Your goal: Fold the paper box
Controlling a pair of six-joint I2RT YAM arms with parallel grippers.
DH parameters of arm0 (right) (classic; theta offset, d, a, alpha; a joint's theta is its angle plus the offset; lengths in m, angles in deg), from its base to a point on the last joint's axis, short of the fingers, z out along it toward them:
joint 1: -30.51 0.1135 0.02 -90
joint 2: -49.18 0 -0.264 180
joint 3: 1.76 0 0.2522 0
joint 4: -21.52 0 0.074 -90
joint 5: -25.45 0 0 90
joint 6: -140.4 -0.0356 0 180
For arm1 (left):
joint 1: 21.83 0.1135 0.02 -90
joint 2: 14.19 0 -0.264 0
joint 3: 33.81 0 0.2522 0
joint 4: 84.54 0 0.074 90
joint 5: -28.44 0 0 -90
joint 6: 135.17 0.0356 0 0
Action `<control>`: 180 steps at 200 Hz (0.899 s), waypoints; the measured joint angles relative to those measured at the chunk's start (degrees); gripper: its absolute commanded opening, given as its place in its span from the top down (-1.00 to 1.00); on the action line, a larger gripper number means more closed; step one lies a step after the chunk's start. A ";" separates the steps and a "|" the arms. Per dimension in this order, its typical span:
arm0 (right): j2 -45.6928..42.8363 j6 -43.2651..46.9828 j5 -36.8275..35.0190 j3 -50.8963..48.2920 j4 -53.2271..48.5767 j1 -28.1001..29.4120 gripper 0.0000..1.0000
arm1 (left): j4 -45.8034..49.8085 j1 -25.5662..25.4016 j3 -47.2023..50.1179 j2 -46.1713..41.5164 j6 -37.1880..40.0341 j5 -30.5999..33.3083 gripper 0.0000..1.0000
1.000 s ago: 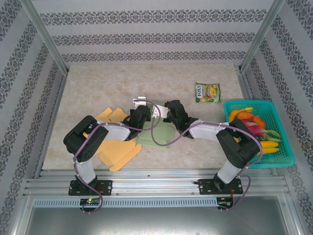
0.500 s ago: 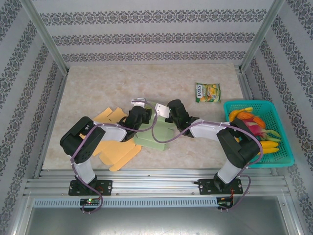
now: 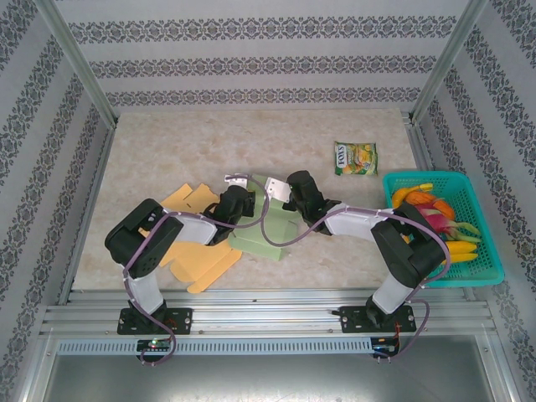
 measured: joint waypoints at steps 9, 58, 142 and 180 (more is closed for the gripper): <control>0.00 0.00 0.04 0.02 -0.04 0.02 1.00 | 0.00 -0.33 -0.07 0.02 0.39 -0.04 0.77; 0.00 -0.17 0.13 0.66 -0.09 0.02 1.00 | 2.64 -3.37 -2.10 0.13 3.76 9.38 0.81; 0.00 -2.40 0.42 0.98 -0.50 -0.33 1.00 | 3.56 -3.48 -3.17 0.15 7.02 14.32 0.16; 0.00 -3.39 0.52 0.98 -1.42 -1.16 1.00 | 1.95 -3.48 0.52 -2.56 7.06 9.29 -0.05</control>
